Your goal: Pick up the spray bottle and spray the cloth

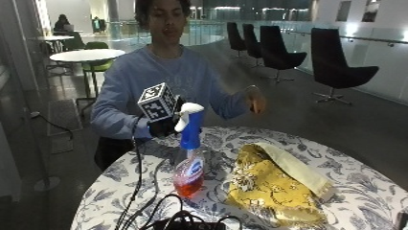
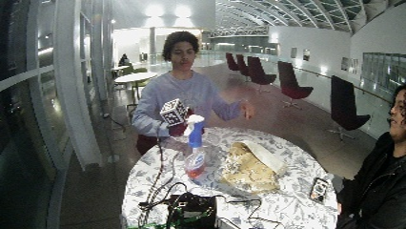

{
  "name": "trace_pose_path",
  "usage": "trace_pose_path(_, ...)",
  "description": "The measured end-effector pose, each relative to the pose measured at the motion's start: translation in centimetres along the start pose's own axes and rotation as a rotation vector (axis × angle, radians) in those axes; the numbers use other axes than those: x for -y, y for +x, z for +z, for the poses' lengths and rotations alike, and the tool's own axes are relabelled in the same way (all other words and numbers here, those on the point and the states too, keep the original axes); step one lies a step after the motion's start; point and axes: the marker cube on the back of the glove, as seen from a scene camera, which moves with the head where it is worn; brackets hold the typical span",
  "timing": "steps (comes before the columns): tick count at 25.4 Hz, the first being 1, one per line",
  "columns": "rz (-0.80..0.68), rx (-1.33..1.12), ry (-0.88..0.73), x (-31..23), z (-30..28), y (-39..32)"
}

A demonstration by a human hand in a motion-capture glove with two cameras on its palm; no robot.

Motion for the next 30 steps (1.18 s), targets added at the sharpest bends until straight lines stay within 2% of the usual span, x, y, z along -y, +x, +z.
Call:
trace_pose_path(16, 0.099, 0.009, 0.039, 0.0, 0.1, 2.3)
trace_pose_path(21, 0.289, 0.195, 0.127, 0.1, -0.6, 4.2)
trace_pose_path(26, 0.563, 0.466, 0.373, -0.3, -2.4, 8.0)
trace_pose_path(30, 0.693, 0.487, 0.509, -0.6, -3.6, 11.1)
